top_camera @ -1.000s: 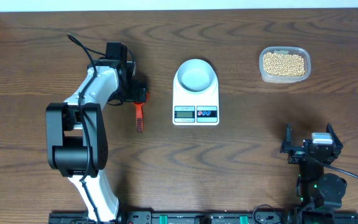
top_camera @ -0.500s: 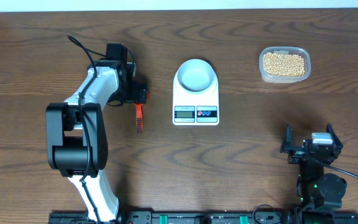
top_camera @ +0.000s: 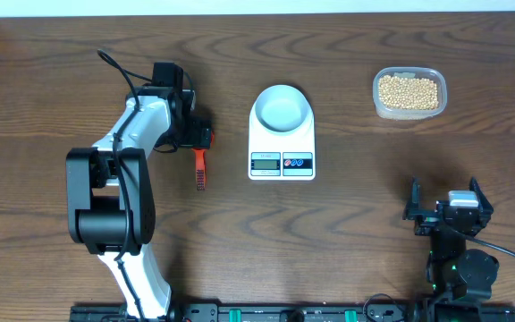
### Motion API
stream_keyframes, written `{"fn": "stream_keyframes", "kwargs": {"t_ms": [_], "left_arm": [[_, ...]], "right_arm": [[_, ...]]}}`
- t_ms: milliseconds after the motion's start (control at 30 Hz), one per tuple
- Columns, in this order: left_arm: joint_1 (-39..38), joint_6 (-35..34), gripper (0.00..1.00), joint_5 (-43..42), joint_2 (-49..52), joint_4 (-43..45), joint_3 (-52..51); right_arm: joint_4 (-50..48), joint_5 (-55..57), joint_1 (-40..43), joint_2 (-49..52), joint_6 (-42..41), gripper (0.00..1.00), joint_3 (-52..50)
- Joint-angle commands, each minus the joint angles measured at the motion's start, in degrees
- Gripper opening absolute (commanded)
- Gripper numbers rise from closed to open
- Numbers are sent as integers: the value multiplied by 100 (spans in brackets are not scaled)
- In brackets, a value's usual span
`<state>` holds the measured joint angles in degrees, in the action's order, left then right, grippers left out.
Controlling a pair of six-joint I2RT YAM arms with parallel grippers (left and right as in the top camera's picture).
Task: Scoop item into bowl and weigh 50g on scale
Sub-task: 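Lower the left gripper and close it on the red scoop's rim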
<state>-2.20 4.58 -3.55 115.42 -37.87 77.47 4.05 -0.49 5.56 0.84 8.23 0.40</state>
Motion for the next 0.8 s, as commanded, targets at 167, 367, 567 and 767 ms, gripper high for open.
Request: {"fn": "stream_keyframes", "kwargs": {"t_ms": [167, 367, 567, 767], "left_arm": [[2, 57, 98, -33, 44, -15, -66], [2, 55, 78, -31, 44, -17, -66], [2, 55, 61, -33, 44, -17, -66], [2, 55, 46, -33, 44, -17, -66]], "right_arm": [[26, -33, 50, -28, 63, 99, -9], [26, -33, 50, -28, 63, 99, -9], [26, -33, 50, -28, 63, 99, -9], [26, -33, 50, -28, 63, 99, -9]]}}
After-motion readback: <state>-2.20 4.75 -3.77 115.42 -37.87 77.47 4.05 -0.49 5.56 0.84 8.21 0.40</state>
